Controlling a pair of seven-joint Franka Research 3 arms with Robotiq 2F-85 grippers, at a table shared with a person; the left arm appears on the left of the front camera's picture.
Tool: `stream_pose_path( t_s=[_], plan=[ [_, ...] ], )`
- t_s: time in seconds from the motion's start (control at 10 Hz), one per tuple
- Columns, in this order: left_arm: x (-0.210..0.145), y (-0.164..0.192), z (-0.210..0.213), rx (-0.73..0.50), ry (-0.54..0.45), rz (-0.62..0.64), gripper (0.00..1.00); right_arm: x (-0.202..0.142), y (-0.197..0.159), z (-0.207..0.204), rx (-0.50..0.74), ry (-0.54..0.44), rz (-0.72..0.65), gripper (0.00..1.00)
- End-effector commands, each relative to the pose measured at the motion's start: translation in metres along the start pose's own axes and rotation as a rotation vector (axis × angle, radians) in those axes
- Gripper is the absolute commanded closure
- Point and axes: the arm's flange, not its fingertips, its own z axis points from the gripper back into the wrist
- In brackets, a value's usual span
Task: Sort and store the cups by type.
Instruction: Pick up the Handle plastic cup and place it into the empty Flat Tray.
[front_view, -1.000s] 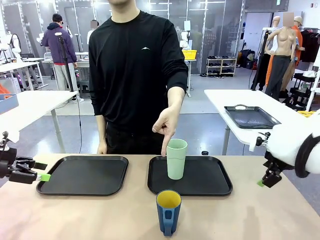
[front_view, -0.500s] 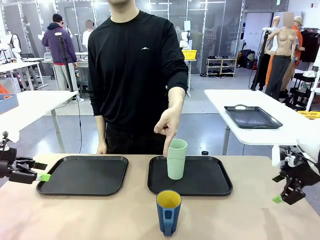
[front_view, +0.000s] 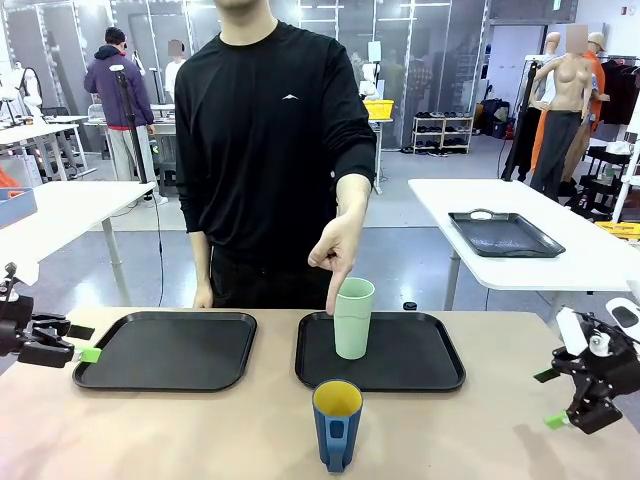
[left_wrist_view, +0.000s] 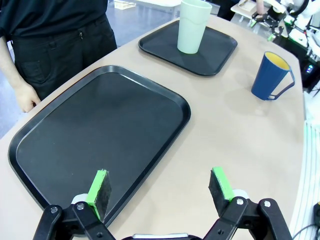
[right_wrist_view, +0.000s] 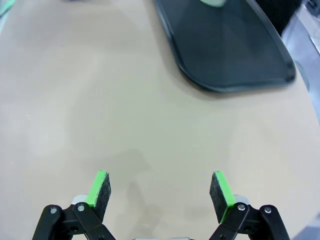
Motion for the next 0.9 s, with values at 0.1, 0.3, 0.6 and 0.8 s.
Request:
stream_pose_path(
  t_s=[0.1,0.3,0.6,0.8],
  plan=[
    [-0.002,0.001,-0.003,0.011,-0.021,-0.02,0.0,-0.009,0.008,-0.01,0.083,-0.145,0.077,0.0],
    [-0.002,0.001,-0.003,0.011,-0.021,-0.02,0.0,-0.012,0.008,-0.014,0.118,-0.234,0.091,0.0],
    [-0.002,0.001,-0.003,0.011,-0.021,-0.02,0.0,-0.014,0.007,-0.018,0.163,-0.365,0.082,0.0],
    [-0.002,0.001,-0.003,0.011,-0.021,-0.02,0.0,-0.013,0.007,-0.025,0.187,-0.417,0.093,0.0]
  ],
)
